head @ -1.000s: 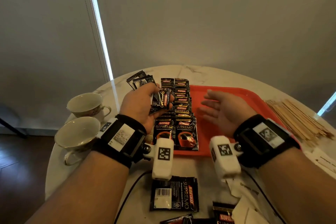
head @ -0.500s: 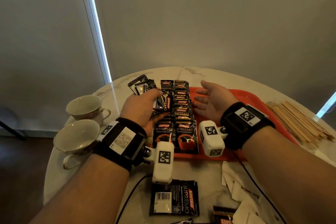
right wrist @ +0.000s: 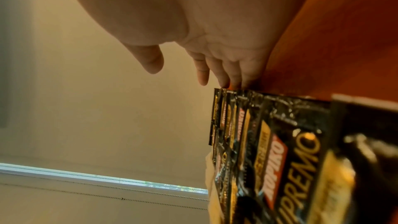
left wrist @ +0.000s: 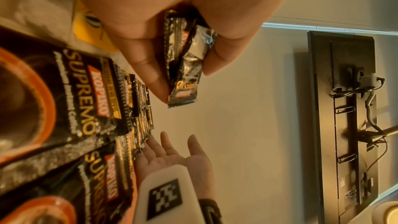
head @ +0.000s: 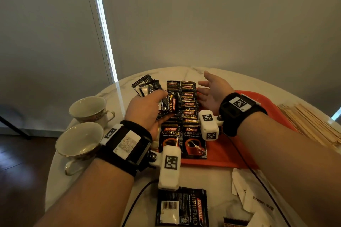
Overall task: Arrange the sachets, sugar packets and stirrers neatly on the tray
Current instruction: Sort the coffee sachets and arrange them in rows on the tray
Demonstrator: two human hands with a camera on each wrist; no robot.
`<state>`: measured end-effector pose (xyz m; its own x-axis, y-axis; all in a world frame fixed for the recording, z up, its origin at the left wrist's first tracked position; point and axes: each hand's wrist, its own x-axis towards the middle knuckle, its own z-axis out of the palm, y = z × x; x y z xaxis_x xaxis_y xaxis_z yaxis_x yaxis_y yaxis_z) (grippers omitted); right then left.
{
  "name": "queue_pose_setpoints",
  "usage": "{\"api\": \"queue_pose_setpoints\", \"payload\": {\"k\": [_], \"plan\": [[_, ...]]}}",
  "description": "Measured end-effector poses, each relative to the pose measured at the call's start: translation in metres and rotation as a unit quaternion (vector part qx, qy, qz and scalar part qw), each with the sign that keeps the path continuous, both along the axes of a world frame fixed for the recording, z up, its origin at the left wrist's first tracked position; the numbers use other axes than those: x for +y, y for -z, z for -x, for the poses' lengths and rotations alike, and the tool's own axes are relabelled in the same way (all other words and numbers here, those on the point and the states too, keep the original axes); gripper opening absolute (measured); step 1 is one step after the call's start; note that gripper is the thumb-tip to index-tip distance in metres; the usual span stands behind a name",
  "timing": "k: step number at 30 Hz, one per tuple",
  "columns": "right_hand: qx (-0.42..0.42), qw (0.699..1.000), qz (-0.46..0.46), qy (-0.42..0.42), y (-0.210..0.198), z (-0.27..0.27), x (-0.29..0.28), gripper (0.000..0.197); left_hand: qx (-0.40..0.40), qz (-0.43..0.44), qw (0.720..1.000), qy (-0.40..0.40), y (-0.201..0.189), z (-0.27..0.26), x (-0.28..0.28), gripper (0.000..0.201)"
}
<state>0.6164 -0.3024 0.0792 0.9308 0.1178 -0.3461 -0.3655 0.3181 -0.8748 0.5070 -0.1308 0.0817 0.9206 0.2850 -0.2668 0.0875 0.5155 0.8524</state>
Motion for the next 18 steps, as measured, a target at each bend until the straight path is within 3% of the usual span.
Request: {"api": "queue_pose_setpoints", "payload": {"k": [10,14,18], "plan": [[-0.009,0.998,0.07,0.001,-0.006,-0.014,0.004,0.056,-0.002,-0.002,1.0,0.005,0.002,-0.002,0.0,0.036],[-0.002,0.998,0.055,0.0,-0.011,-0.011,-0.001,0.056,-0.01,0.004,1.0,0.005,0.003,-0.001,-0.001,0.036],[-0.029,0.998,0.059,0.022,-0.02,0.012,-0.009,0.047,-0.018,0.012,1.0,0.014,0.002,0.0,-0.003,0.018]]}}
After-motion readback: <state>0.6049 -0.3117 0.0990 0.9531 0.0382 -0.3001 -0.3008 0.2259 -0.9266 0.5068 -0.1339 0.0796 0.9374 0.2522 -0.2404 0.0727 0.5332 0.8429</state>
